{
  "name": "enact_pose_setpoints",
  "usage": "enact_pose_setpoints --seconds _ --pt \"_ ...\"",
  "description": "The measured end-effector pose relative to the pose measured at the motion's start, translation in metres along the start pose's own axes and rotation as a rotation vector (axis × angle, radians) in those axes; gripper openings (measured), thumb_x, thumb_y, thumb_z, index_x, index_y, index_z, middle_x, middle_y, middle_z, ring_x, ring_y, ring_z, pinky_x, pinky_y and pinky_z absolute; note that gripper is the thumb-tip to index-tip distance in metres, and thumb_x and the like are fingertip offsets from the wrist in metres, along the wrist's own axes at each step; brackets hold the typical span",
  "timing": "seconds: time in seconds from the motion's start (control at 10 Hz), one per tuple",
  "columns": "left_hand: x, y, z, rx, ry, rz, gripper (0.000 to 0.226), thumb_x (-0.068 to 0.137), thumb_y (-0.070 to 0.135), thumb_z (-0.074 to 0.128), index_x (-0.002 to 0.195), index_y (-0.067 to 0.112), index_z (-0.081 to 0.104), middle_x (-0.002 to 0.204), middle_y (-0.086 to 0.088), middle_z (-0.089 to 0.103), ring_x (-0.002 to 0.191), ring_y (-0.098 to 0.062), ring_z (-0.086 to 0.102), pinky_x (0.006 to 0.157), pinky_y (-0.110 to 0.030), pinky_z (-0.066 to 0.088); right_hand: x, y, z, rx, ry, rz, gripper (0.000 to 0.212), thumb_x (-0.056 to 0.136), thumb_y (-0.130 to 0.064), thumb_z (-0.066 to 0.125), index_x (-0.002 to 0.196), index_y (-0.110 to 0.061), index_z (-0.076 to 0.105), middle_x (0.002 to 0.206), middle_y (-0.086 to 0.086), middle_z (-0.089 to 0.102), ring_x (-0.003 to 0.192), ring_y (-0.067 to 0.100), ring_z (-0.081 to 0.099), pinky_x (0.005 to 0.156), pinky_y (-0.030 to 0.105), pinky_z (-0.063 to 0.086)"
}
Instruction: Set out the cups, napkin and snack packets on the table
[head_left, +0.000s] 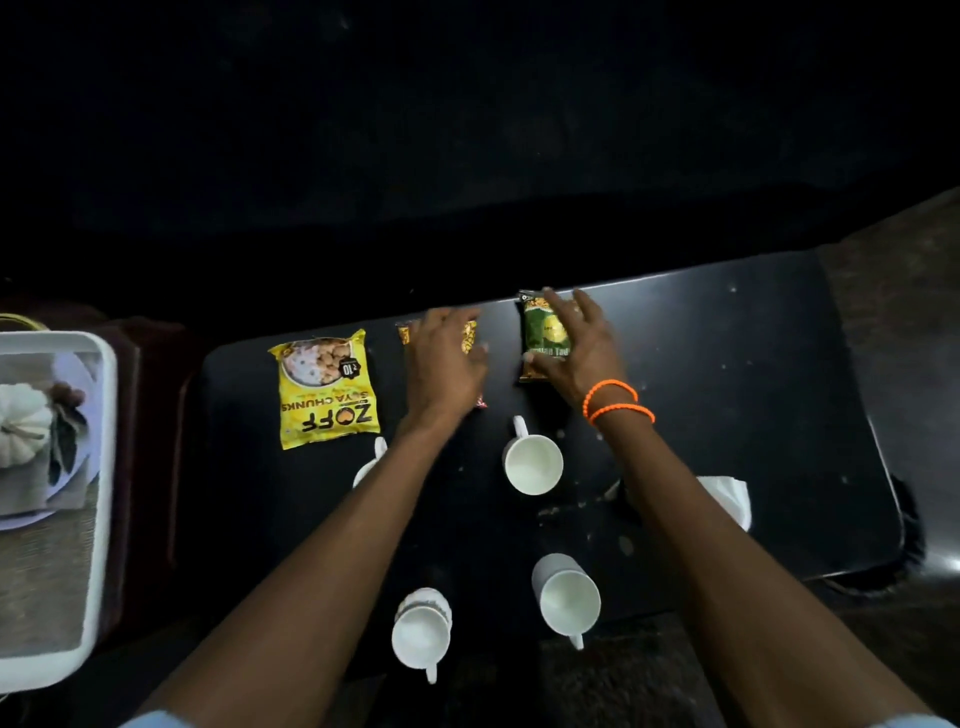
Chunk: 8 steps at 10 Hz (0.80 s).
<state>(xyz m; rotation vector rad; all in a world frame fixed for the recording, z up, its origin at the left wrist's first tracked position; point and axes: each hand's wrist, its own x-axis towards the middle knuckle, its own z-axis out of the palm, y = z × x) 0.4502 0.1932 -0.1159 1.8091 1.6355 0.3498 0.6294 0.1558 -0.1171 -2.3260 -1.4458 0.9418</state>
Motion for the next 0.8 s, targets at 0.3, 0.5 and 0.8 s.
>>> enact_pose_setpoints --seconds 0.3,0.5,0.8 --pt "-0.005 -0.044 -0.013 0.248 -0.297 0.131 0.068 0.094 0.025 0.075 0.155 0.033 0.047 0.171 -0.003 0.030 0.160 -0.028 0.020 0.125 -0.051 0.017 -0.015 0.010 0.005 -0.205 -0.125 -0.071 0.073 0.085 -0.013 0.084 0.151 -0.026 0.055 0.171 0.004 0.030 0.152 0.039 0.033 0.121 0.055 0.038" --pt "-0.006 -0.046 -0.007 0.269 -0.254 0.154 0.065 0.096 0.025 0.072 0.155 0.033 0.048 0.171 -0.002 0.031 0.160 -0.028 0.019 0.125 -0.051 0.016 -0.018 0.007 0.012 -0.248 -0.097 -0.070 0.073 0.085 -0.011 0.083 0.151 -0.027 0.055 0.171 0.004 0.030 0.152 0.039 0.032 0.119 0.057 0.040" --pt "-0.008 -0.048 -0.024 0.189 -0.190 0.202 0.063 0.105 0.037 0.056 0.162 0.030 0.032 0.174 -0.001 0.022 0.162 -0.023 0.011 0.128 -0.048 0.010 -0.019 -0.013 0.001 -0.282 0.074 -0.083 0.081 0.090 -0.057 0.071 0.159 -0.031 0.040 0.174 0.007 0.020 0.161 0.037 0.014 0.123 0.058 0.029"
